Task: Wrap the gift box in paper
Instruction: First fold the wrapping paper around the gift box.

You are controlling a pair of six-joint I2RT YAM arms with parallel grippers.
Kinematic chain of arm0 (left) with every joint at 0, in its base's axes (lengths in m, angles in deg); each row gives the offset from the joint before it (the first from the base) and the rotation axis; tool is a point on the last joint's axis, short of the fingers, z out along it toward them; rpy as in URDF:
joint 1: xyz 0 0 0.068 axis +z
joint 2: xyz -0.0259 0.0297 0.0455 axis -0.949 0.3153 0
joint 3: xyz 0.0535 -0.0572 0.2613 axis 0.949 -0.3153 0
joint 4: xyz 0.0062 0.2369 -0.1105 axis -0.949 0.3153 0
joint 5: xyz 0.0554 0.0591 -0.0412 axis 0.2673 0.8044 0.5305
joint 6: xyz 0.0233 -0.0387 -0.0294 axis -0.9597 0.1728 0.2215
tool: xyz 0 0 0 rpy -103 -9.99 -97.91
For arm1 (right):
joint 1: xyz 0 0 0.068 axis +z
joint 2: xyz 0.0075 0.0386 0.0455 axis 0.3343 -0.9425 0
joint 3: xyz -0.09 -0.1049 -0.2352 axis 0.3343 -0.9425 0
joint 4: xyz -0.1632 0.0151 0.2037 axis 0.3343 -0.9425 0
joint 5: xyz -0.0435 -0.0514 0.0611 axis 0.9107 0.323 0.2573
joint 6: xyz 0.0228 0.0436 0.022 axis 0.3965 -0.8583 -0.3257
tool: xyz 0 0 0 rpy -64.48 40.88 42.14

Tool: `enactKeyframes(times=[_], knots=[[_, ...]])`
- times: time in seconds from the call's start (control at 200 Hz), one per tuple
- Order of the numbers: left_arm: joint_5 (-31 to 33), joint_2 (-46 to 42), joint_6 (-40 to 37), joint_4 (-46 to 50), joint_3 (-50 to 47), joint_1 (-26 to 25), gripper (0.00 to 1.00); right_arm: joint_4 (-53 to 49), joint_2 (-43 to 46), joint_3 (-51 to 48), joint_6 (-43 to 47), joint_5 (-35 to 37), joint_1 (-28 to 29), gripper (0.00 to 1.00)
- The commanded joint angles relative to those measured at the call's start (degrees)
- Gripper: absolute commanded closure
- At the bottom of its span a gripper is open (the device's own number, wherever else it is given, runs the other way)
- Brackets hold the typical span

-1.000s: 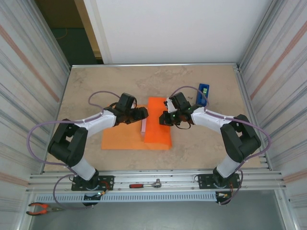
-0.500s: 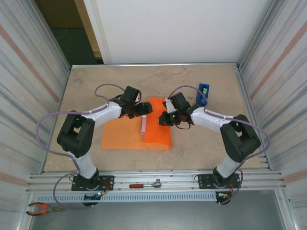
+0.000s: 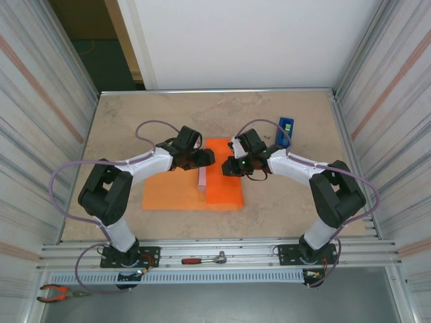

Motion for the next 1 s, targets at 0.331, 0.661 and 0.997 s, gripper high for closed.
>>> enactKeyframes(times=[0.331, 0.661, 0.997], knots=[[3.0, 0.0, -1.8, 3.4, -2.1, 1.3, 0.44, -1.7, 5.0, 1.2, -1.7, 1.0, -1.1, 0.71], [2.0, 0.7, -2.1, 2.7, -1.7, 1.4, 0.52, 1.7, -1.1, 1.0, -3.0, 1.0, 1.7, 0.94], [0.0, -2.0, -3.7, 2.5, -0.8, 1.7, 0.43, 3.0, -2.5, -1.3, -3.2, 1.6, 1.7, 1.00]])
